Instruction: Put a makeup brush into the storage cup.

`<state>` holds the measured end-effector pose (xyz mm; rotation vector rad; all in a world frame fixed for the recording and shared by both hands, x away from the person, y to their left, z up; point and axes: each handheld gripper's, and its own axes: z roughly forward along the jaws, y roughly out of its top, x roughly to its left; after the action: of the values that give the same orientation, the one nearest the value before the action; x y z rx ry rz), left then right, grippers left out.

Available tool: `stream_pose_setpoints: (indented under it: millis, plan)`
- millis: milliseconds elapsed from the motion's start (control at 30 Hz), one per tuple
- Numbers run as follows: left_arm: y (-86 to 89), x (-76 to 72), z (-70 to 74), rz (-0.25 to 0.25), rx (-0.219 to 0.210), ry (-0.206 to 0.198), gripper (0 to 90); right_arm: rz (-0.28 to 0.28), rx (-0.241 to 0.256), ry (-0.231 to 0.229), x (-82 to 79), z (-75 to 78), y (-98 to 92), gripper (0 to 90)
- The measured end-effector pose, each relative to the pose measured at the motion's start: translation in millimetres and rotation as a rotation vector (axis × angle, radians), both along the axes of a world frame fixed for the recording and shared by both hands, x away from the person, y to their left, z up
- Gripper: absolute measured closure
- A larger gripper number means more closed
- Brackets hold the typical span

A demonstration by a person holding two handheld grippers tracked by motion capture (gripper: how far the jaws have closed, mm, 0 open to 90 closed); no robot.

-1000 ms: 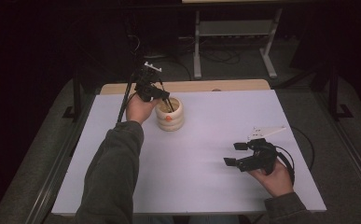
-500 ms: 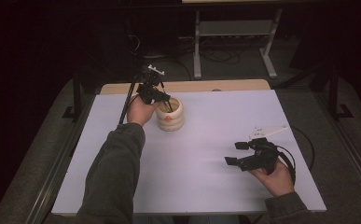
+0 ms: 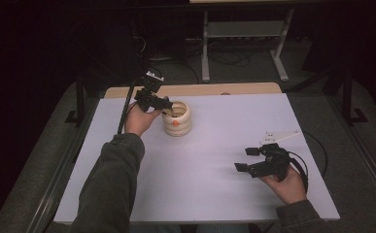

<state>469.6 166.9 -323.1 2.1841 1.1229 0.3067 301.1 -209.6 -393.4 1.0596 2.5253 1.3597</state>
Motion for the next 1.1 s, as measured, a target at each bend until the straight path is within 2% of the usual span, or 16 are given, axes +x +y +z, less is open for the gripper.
stream_pose_setpoints:
  millis: [100, 333, 533, 667, 967, 1100]
  plan:
    - [1.9, -3.1, 0.2, -0.010, -0.014, 0.013, 59.6, -0.004, -0.002, -0.003, 0.4, -0.3, -0.6, 21.9]
    - [6.0, -9.6, 0.1, -0.031, -0.044, 0.004, 57.6, -0.020, -0.004, 0.005, 0.8, -0.6, -3.5, 21.8]
    - [10.6, -15.7, -2.0, -0.029, -0.074, -0.002, 55.4, -0.034, 0.004, 0.007, 1.0, -0.3, -4.6, 21.6]
    - [14.9, -19.7, -3.1, -0.025, -0.078, -0.007, 54.2, -0.032, -0.010, -0.009, 2.0, -1.0, -4.0, 21.4]
    - [25.9, -27.1, -1.9, -0.025, -0.096, -0.018, 49.6, -0.052, -0.017, 0.009, 1.5, -0.9, -3.1, 20.6]
    - [29.6, -31.4, -2.8, -0.029, -0.097, -0.020, 48.7, -0.057, -0.028, -0.002, 2.1, -2.0, -2.4, 20.0]
